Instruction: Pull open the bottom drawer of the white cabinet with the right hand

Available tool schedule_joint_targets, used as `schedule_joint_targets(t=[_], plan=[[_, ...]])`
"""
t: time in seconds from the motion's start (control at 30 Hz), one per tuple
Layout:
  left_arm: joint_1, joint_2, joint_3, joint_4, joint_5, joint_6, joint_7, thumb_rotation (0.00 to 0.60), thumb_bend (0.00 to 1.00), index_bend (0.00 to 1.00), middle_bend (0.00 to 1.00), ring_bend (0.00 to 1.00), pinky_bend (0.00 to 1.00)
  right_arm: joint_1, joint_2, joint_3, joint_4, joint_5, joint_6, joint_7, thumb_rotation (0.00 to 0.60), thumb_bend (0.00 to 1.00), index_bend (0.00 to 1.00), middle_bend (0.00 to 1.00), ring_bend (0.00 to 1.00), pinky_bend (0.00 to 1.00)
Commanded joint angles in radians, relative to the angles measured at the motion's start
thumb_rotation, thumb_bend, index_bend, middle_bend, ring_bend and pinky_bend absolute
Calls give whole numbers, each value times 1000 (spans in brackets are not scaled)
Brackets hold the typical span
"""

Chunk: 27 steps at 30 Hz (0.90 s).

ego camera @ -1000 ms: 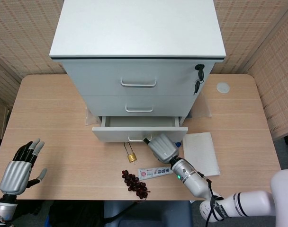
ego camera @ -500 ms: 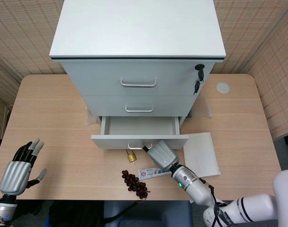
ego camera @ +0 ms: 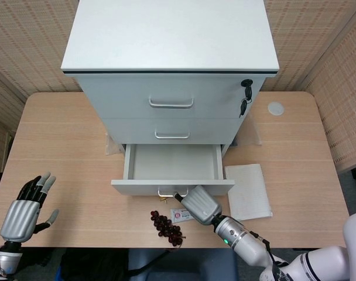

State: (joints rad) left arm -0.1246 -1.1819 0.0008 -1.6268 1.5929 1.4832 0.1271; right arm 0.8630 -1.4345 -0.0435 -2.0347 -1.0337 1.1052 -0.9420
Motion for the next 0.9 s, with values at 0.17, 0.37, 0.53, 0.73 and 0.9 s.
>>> schedule_joint_targets(t=[0.17, 0.37, 0.53, 0.73, 0.9], plan=[[1, 2, 1, -5, 2, 2, 5, 600, 326, 25, 0, 0, 104, -21, 24, -25, -39, -51, 10, 9, 600, 334, 178, 930, 964, 935], [3, 6, -1, -11, 4, 7, 8, 600, 326, 25, 0, 0, 104, -68, 44, -35, -49, -207, 60, 86, 600, 334, 179, 920, 965, 935], [2, 11, -2, -15, 5, 10, 8, 600, 326, 25, 0, 0, 104, -135, 95, -54, -61, -382, 149, 187, 600, 334, 179, 903, 955, 935], [-1, 11, -6, -12, 2, 6, 4, 600, 326, 25, 0, 0, 104, -248, 181, -58, -46, -561, 330, 295, 600, 334, 195, 867, 907, 933], [-6, 11, -12, -11, -3, 3, 3, 600, 326, 25, 0, 0, 104, -351, 271, -57, -25, -562, 440, 342, 600, 334, 225, 806, 839, 920]])
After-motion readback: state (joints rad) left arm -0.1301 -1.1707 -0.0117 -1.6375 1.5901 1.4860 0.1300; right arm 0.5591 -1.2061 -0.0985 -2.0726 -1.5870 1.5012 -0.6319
